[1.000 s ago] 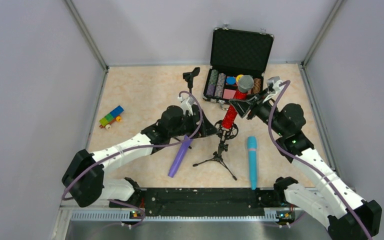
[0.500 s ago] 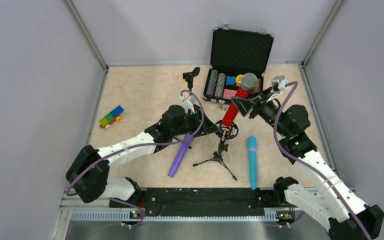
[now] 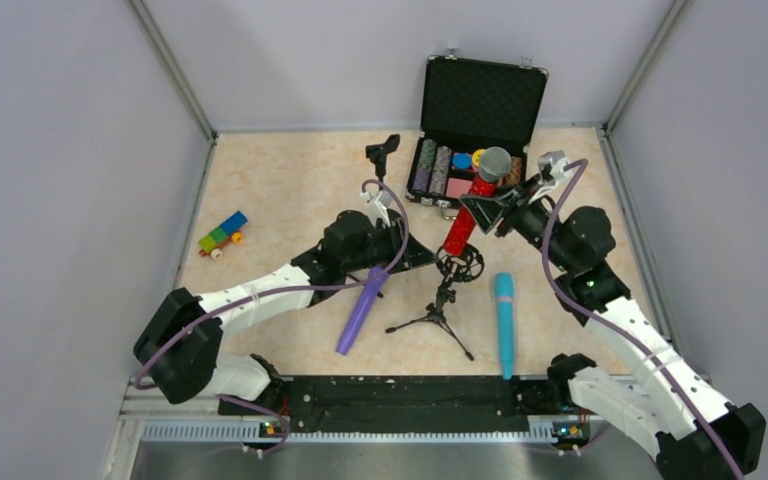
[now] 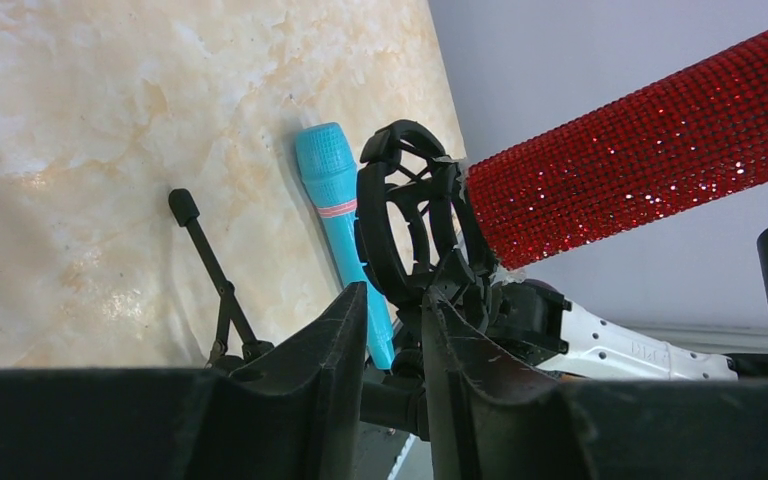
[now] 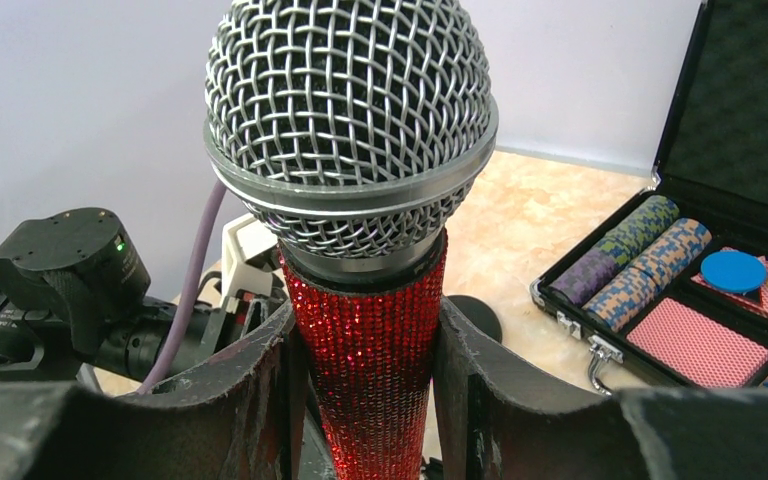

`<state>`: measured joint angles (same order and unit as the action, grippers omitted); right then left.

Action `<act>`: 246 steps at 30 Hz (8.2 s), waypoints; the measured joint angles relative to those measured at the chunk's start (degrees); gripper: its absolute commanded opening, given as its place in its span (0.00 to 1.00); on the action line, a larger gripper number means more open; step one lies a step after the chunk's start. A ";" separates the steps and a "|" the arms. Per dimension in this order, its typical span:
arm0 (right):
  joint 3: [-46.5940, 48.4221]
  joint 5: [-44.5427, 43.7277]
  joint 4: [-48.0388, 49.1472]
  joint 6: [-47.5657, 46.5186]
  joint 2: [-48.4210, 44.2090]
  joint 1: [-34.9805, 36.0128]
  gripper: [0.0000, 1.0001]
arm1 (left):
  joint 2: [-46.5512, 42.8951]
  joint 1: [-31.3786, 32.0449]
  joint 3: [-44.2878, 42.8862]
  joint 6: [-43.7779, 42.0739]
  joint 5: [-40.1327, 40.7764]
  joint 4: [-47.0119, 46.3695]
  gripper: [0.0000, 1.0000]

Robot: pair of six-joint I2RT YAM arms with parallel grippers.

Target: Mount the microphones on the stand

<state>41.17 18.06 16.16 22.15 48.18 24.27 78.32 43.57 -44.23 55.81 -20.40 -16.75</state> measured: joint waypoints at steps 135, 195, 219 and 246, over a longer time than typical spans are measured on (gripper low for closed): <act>-15.02 0.39 20.13 -8.52 4.22 8.83 0.00 | -11.34 -0.96 6.12 -3.54 -0.50 -7.91 0.75; -21.86 -3.69 24.06 -7.41 7.54 12.28 0.71 | -16.24 -0.96 7.39 -7.37 6.36 -0.94 0.74; -16.68 -5.42 9.88 0.04 -1.42 12.35 0.97 | -17.35 -0.96 8.15 -7.76 6.36 0.66 0.76; -10.88 -14.19 -18.40 7.06 -10.64 12.35 0.98 | -17.55 5.27 -0.13 -16.94 14.47 20.04 0.78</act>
<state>30.28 3.88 -2.24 29.21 37.54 36.62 60.77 48.84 -44.36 38.87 -5.93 3.29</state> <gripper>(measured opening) 0.982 0.778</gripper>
